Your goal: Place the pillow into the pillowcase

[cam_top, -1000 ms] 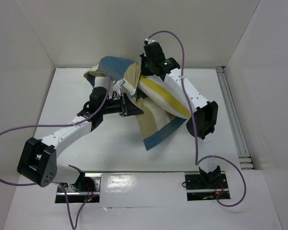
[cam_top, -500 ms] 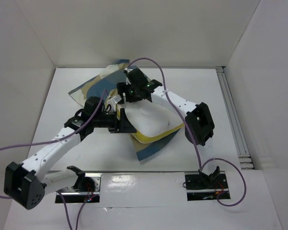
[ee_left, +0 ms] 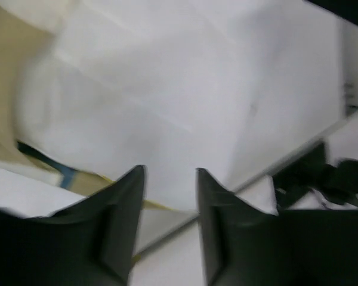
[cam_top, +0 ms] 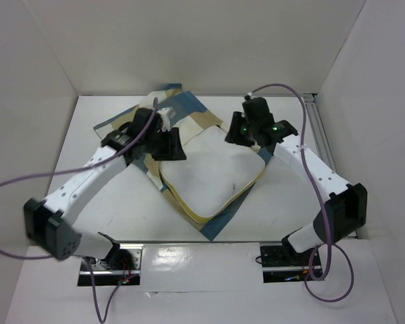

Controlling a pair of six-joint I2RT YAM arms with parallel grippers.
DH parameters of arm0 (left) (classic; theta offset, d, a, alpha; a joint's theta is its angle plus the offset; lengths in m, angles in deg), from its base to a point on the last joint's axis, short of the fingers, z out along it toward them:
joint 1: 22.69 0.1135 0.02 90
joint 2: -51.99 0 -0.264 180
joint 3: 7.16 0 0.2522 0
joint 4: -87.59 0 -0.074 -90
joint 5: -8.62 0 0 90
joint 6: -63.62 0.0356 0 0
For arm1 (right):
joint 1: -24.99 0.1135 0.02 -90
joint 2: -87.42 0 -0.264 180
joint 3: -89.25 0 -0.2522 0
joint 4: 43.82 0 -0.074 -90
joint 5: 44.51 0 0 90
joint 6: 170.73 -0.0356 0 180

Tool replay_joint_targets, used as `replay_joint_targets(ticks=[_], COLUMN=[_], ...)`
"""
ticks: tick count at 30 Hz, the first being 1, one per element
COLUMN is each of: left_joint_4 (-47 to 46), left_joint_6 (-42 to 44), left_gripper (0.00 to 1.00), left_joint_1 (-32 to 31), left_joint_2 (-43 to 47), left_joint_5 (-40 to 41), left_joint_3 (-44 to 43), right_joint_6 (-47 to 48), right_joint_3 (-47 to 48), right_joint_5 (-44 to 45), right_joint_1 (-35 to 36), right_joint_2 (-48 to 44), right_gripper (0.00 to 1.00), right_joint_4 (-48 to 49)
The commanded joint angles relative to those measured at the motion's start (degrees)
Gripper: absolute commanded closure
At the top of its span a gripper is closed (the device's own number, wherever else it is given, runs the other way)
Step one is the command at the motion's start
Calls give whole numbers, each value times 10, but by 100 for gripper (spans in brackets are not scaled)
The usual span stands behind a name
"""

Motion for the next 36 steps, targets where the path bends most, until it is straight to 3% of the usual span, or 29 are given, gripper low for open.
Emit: replay_joint_targets(ticks=[1, 2, 3, 6, 12, 19, 22, 25, 27, 30, 31, 32, 36], left_joint_4=[87, 106, 119, 119, 162, 141, 123, 117, 79, 42, 42, 49, 92], left_joint_6=[41, 41, 47, 62, 75, 76, 101, 116, 133, 145, 145, 139, 130], left_gripper=[38, 35, 33, 33, 33, 33, 40, 61, 65, 49, 29, 23, 13], left_joint_1=[-28, -44, -51, -68, -84, -90, -101, -118, -123, -130, -130, -124, -103], left_joint_2=[-122, -181, -203, -245, -357, -363, -357, -333, -295, -265, -265, -277, -347], left_joint_5=[169, 244, 275, 372, 544, 558, 569, 554, 529, 501, 511, 527, 555], left_joint_3=[-127, -151, -168, -192, -253, -248, -248, -241, -221, -206, -212, -219, -266], right_joint_6=[-80, -87, -100, -119, -173, -204, -204, -198, -198, -198, -198, -198, -192], right_joint_3=[-68, -108, -126, -188, -292, -352, -357, -357, -357, -362, -362, -362, -362], right_joint_5=[22, -7, -16, -34, -109, -154, -155, -155, -155, -160, -160, -160, -166], right_joint_1=[-59, -80, -86, -96, -118, -118, -118, -118, -118, -118, -118, -118, -118], right_joint_2=[-52, -78, -89, -132, -200, -213, -208, -203, -197, -191, -190, -190, -190], right_gripper=[50, 27, 20, 10, 5, 2, 2, 1, 1, 1, 1, 1, 1], right_joint_4=[-39, -39, -45, -67, -48, -6, -5, -5, -5, 7, 7, 12, 12])
